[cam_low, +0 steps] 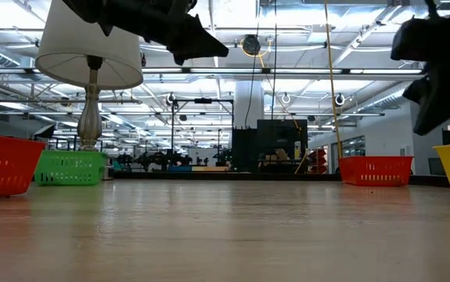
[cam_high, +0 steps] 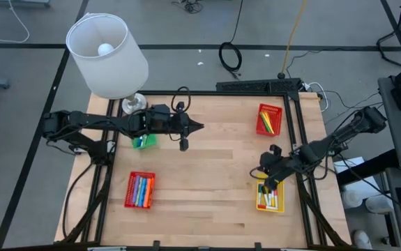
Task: Pick & Place Markers
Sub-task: Return to Home Position
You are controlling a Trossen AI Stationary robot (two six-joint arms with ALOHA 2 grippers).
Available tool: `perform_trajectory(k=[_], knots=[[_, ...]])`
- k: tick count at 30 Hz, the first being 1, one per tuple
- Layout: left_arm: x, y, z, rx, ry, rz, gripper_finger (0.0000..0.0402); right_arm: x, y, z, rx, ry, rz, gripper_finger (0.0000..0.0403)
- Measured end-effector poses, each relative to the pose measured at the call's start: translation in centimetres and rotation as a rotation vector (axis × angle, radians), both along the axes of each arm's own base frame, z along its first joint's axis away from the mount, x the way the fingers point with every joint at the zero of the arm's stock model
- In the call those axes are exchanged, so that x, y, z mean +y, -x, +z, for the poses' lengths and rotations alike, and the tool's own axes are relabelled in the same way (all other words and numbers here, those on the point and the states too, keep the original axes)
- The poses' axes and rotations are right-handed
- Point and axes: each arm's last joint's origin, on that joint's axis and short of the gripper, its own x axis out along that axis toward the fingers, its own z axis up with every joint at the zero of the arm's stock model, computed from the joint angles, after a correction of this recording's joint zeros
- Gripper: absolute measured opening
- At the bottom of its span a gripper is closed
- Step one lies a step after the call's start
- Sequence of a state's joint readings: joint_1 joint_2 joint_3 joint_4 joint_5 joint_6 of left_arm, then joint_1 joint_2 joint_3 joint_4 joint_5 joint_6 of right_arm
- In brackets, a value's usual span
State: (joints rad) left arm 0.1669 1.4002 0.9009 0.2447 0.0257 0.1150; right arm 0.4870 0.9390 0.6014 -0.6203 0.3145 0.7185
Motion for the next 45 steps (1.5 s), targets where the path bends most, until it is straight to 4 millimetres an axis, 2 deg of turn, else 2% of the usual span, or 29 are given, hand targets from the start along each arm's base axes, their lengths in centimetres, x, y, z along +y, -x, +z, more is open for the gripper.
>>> perform_trajectory(k=[4,9,12,23,28,31,33,38,41,45], knots=[[0.0,0.0,0.0,-0.009,0.075,0.020,0.0026,0.7,1.1,-0.9,0.023,0.028,0.069,0.0000],[0.0,0.0,0.0,-0.013,0.119,0.032,0.0026,1.3,3.3,-0.8,0.056,0.044,0.077,0.0000],[0.0,0.0,0.0,-0.013,0.120,0.032,0.0026,1.6,4.5,-0.3,0.015,0.026,0.078,0.0000],[-0.2,0.0,-0.1,-0.009,0.125,0.030,0.0026,2.9,7.9,2.0,-0.337,0.056,0.260,0.0000],[-0.2,0.0,-0.1,-0.018,0.226,0.051,0.0026,3.5,9.1,2.2,-0.450,0.118,0.333,0.0000],[-0.3,0.0,-0.2,-0.019,0.315,0.040,0.0026,3.5,9.9,1.5,-0.550,0.177,0.338,0.0000],[-0.4,0.0,0.0,-0.030,0.307,0.018,0.0026,3.2,10.2,0.8,-0.607,0.190,0.313,0.0000],[-0.9,-0.1,0.0,-0.096,0.262,-0.106,0.0026,2.8,10.1,0.0,-0.625,0.142,0.305,0.0000],[-1.2,0.7,-1.1,-0.171,0.237,-0.193,0.0026,3.4,9.6,1.0,-0.654,0.100,0.342,0.0000],[-1.2,3.1,-3.9,-0.226,0.240,-0.162,0.0026,4.1,8.5,2.7,-0.716,0.051,0.456,0.0000]])
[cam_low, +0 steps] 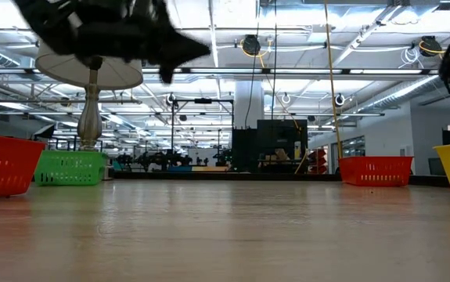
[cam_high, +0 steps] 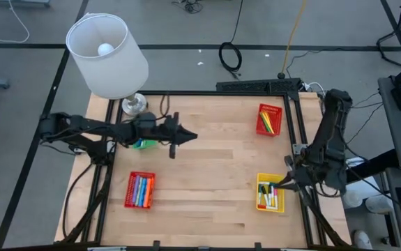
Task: Pick & Place Markers
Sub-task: Return to Home Position
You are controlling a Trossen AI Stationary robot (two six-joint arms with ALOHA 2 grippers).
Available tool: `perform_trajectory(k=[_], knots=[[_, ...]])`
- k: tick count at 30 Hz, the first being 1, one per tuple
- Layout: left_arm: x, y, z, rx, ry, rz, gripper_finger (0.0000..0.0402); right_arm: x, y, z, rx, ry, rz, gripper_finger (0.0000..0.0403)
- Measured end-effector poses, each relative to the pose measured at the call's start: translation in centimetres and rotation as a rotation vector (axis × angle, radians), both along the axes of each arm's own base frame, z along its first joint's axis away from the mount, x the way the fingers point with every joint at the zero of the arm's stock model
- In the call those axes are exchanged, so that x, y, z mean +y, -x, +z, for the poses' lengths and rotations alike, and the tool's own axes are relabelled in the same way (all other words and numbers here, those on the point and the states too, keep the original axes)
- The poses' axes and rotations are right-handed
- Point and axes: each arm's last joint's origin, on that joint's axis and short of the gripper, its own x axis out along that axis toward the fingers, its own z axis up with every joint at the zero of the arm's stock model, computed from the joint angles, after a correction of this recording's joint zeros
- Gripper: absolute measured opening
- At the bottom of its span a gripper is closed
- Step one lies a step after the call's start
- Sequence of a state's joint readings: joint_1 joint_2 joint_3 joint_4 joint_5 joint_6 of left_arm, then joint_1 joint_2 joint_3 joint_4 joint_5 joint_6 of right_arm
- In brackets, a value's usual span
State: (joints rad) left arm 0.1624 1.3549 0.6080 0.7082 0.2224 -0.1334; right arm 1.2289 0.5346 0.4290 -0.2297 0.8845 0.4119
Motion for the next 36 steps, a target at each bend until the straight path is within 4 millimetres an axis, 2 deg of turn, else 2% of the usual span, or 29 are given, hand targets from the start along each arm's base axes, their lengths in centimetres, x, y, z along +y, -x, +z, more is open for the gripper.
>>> perform_trajectory(k=[3,9,14,18,24,28,36], knots=[[0.0,1.9,-1.8,-0.007,0.031,0.072,0.0026,-0.2,-1.1,0.6,-0.037,0.010,-0.005,0.0000],[-0.6,5.2,-3.0,-0.052,-0.001,0.068,0.0026,-2.0,-3.9,0.7,-0.011,-0.030,-0.127,0.0000],[-0.7,8.0,-3.4,-0.099,-0.034,0.083,0.0026,-3.4,-6.7,0.0,-0.065,-0.137,-0.033,0.0000],[-0.8,9.7,-4.4,-0.102,-0.033,0.089,0.0026,-5.1,-8.1,-0.3,-0.071,-0.170,-0.016,0.0000],[-1.0,11.5,-5.2,-0.124,-0.037,0.099,0.0026,-8.1,-8.1,0.4,-0.108,-0.175,-0.068,0.0000],[-0.8,12.3,-5.7,-0.132,-0.028,0.119,0.0026,-9.9,-7.6,0.2,-0.087,-0.144,-0.167,0.0000],[-0.3,12.8,-5.5,-0.154,-0.005,0.121,0.0026,-12.4,-7.4,0.4,-0.130,-0.089,-0.241,0.0000]])
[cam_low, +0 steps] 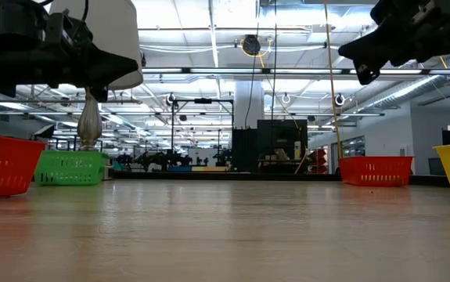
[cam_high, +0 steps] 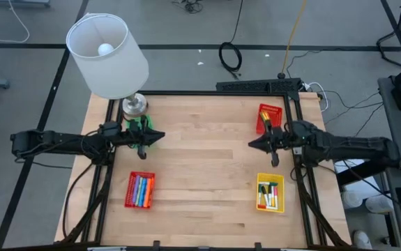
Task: Pick & Place Markers
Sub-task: Return to Home Position
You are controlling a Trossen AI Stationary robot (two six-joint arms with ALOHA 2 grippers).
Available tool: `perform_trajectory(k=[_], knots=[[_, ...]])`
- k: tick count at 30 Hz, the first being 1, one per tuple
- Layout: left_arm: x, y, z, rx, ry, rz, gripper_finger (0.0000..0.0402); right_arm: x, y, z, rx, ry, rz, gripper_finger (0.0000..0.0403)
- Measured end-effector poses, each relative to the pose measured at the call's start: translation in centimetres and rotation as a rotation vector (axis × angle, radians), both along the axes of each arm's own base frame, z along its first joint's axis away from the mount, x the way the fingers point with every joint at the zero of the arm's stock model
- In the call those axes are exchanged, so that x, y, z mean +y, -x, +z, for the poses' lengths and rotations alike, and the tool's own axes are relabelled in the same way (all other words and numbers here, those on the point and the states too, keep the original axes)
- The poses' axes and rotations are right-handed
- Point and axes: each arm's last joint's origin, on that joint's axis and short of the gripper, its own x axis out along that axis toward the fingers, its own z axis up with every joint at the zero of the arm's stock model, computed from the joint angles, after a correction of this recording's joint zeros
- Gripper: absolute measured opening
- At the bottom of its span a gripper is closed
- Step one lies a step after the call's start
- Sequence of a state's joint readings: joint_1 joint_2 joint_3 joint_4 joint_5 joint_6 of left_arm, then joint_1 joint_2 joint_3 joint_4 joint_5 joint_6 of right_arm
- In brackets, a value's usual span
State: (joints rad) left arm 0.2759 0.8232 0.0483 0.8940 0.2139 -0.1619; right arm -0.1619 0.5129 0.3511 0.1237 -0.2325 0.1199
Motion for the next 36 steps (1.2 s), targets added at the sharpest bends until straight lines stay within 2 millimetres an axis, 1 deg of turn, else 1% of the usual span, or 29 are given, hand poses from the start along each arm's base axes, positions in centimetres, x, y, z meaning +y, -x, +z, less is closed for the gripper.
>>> perform_trajectory(k=[3,8,10,13,17,21,23,26,32,36], knots=[[0.0,0.0,0.0,-0.002,-0.008,-0.017,0.0026,-1.0,0.1,0.3,-0.035,0.025,-0.023,0.0000],[-0.1,0.0,0.2,-0.014,-0.039,-0.018,0.0026,-2.6,0.1,1.0,-0.105,0.084,-0.129,0.0000],[-0.1,0.0,0.2,-0.022,-0.041,-0.018,0.0026,-2.9,0.0,1.2,-0.132,0.104,-0.148,0.0000],[-0.1,0.0,0.1,-0.009,-0.039,-0.019,0.0026,-3.1,-0.1,1.1,-0.121,0.130,-0.159,0.0000],[-0.2,0.0,0.2,-0.021,-0.033,-0.070,0.0026,-2.9,0.7,0.0,-0.139,0.157,-0.167,0.0000],[-0.3,0.1,0.4,-0.030,-0.046,-0.087,0.0026,-2.6,2.4,-1.4,-0.173,0.135,-0.219,0.0000],[-0.3,0.1,0.4,-0.029,-0.040,-0.080,0.0026,-2.5,3.1,-2.3,-0.140,0.120,-0.269,0.0000],[-0.3,0.1,0.3,-0.024,-0.026,-0.077,0.0026,-2.3,4.0,-3.0,-0.087,0.124,-0.313,0.0000],[-0.2,0.1,0.1,-0.003,-0.019,-0.075,0.0026,-1.7,5.4,-2.1,-0.200,0.163,-0.314,0.0000],[-0.3,0.1,0.1,-0.001,-0.015,-0.081,0.0026,-1.6,5.5,-2.3,-0.194,0.168,-0.314,0.0000]])
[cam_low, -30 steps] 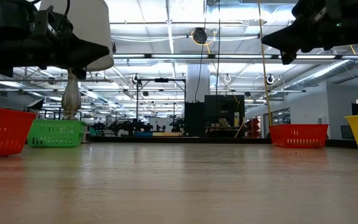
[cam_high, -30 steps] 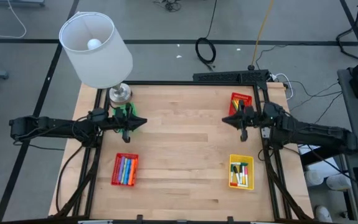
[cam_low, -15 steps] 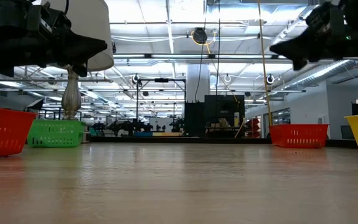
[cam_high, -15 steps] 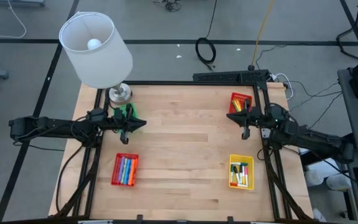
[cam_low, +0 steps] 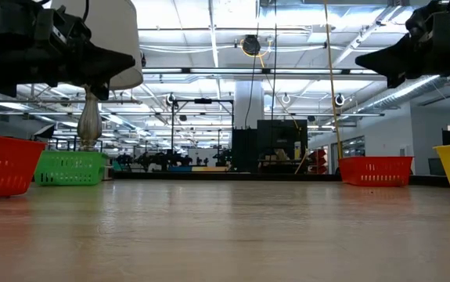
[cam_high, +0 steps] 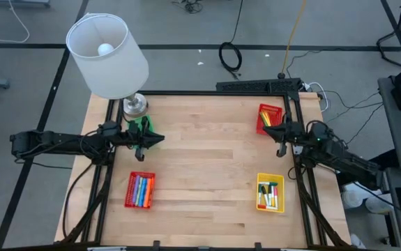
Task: Pick & Place Markers
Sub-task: Return to Home Position
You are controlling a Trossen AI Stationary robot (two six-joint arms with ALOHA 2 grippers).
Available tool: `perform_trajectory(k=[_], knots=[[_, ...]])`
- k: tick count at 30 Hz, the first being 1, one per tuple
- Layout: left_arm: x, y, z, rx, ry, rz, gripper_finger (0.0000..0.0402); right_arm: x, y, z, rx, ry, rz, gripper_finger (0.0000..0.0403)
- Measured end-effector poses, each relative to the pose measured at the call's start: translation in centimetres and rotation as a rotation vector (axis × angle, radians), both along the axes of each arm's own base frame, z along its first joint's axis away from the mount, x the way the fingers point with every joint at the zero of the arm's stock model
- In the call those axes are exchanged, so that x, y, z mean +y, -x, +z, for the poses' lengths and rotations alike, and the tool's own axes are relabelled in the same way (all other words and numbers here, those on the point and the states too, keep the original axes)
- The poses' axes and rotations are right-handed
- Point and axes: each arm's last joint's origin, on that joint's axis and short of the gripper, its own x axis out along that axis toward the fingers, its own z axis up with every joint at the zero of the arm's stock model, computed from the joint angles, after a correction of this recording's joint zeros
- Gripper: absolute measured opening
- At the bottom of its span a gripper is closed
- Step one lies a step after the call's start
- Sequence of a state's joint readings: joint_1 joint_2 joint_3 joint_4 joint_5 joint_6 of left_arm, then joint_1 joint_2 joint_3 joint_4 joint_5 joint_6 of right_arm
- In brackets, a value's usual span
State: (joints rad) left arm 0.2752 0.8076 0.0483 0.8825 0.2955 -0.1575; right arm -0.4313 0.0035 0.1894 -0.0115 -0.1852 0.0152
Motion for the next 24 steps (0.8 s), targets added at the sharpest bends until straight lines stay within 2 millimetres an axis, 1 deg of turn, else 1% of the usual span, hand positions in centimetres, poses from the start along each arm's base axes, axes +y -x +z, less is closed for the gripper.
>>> perform_trajectory(k=[7,10,12,14,15,18,24], knots=[[0.4,0.3,-0.2,0.031,0.010,0.028,0.0026,0.0,0.0,-0.2,0.020,0.014,-0.007,0.0000],[0.5,0.5,-0.2,0.040,0.012,0.021,0.0026,-0.2,-0.4,-1.4,0.025,0.008,-0.006,0.0000],[0.5,0.7,-0.1,0.036,0.006,0.024,0.0026,-0.3,-0.7,-2.5,-0.008,-0.015,-0.001,0.0000],[0.5,0.7,0.0,0.028,0.003,0.028,0.0026,-0.3,-0.7,-1.7,-0.119,-0.032,0.011,0.0000],[0.5,0.8,0.1,0.024,0.001,0.031,0.0026,-0.3,-0.7,-1.7,-0.121,-0.054,0.012,0.0000],[0.5,0.8,0.1,0.021,-0.003,0.033,0.0026,-0.3,-1.1,-2.9,0.005,-0.119,0.053,0.0000],[0.5,0.8,0.0,0.034,0.014,0.032,0.0026,0.1,-1.3,-2.8,0.034,-0.045,0.102,0.0000]])
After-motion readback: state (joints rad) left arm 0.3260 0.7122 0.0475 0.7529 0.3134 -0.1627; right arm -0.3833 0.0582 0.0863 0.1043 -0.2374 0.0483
